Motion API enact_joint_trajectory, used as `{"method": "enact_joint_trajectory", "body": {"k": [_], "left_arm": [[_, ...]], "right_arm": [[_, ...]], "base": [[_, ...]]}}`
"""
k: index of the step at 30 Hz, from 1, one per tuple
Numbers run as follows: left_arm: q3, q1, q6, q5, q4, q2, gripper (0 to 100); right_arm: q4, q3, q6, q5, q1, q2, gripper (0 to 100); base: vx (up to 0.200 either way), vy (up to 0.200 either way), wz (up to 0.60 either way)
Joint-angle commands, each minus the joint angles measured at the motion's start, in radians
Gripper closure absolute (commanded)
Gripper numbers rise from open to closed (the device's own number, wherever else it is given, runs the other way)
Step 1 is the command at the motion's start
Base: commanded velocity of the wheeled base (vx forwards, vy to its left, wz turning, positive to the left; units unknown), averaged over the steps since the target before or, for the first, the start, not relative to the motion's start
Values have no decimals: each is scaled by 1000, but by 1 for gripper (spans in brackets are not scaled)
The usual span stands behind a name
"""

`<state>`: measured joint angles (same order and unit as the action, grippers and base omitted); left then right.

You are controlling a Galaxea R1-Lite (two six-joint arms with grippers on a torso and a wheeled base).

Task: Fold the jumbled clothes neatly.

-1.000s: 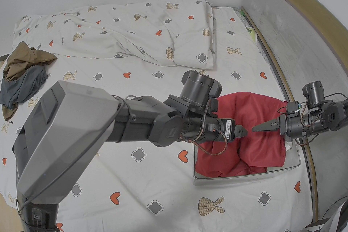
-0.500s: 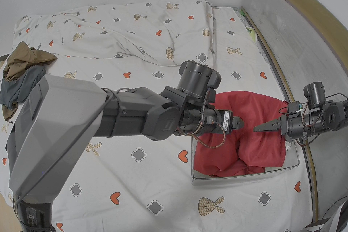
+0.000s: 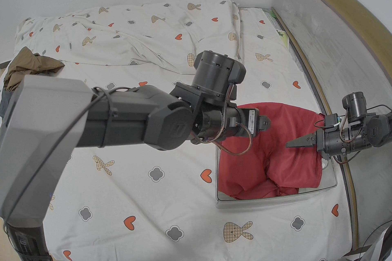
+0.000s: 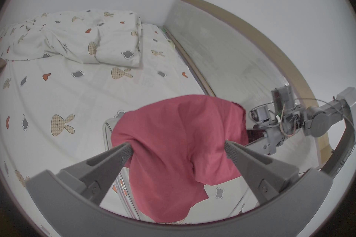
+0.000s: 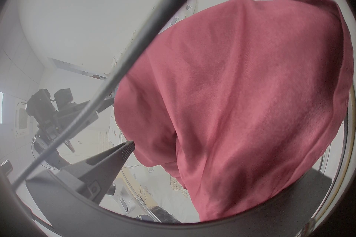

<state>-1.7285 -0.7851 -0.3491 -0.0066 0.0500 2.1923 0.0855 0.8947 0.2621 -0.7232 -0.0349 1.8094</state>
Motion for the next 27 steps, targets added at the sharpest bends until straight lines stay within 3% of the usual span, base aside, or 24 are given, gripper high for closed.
{"method": "enact_joint_trajectory", "body": {"k": [1, 9, 15, 27], "left_arm": [[7, -8, -4, 0, -2, -66, 0], [17, -48, -7, 0, -6, -102, 0], [0, -63, -10, -70, -42, -8, 0], [-131, 23, -13, -87, -75, 199, 0]], "right_arm": [[0, 0, 0, 1, 0, 1, 0], [0, 0, 0, -1, 0, 1, 0], [0, -7, 0, 1, -2, 1, 0], [2, -31, 0, 1, 39, -16, 0]], "base": [[0, 0, 0], [0, 0, 0], [0, 0, 0], [0, 0, 0]]}}
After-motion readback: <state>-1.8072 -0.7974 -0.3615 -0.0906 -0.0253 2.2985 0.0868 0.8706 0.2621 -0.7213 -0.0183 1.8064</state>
